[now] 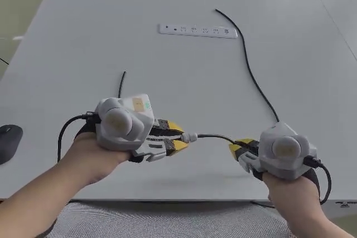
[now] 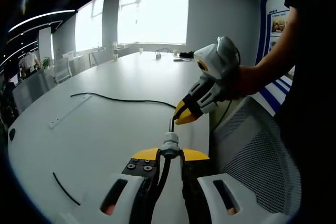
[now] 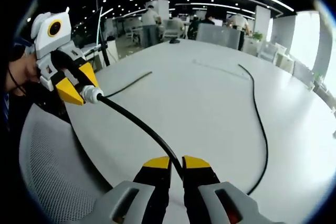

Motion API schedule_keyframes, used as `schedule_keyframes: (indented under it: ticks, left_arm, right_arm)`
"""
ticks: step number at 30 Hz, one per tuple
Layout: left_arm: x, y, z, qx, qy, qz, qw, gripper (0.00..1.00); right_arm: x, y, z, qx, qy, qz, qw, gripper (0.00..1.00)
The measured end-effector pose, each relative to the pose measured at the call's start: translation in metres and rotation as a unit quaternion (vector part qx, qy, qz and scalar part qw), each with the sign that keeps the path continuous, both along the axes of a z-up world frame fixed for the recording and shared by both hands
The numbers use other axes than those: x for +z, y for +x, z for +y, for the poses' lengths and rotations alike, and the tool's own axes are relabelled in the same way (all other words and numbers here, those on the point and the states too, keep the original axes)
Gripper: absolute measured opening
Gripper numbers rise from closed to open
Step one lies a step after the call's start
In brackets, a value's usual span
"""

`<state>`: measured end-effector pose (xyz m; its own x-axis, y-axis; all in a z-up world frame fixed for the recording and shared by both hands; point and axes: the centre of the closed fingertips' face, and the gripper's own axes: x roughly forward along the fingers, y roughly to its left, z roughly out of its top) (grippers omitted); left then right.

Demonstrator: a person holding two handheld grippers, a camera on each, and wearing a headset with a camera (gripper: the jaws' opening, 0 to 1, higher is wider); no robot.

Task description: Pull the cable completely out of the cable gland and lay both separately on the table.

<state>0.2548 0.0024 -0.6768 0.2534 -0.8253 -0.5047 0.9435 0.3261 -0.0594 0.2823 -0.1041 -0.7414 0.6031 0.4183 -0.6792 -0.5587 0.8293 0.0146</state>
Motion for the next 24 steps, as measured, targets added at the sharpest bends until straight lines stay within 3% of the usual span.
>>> schedule_keyframes:
  ticks: [14,17,22,23,24]
  left_arm:
    - [0.001,0.004,0.001,0.01,0.003,-0.002,0.9999,0.16]
    - [0.0,0.006,0.0,0.015,-0.003,0.006,0.9999,0.16]
    - [0.002,0.008,-0.002,0.013,-0.005,0.005,0.9999,0.16]
    - [0.002,0.008,-0.002,0.013,-0.005,0.005,0.9999,0.16]
    - [0.002,0.009,-0.002,0.013,-0.004,0.005,0.9999,0.16]
  right_arm:
    - [0.001,-0.003,-0.001,0.023,-0.004,-0.002,0.9997,0.05]
    - [0.002,-0.005,-0.003,0.037,-0.023,-0.007,0.999,0.08]
    - [0.011,-0.013,-0.004,0.055,-0.029,-0.017,0.9979,0.18]
    - [0.013,-0.016,-0.004,0.068,-0.043,-0.021,0.9965,0.19]
    - [0.02,-0.018,-0.001,0.097,-0.067,-0.044,0.992,0.19]
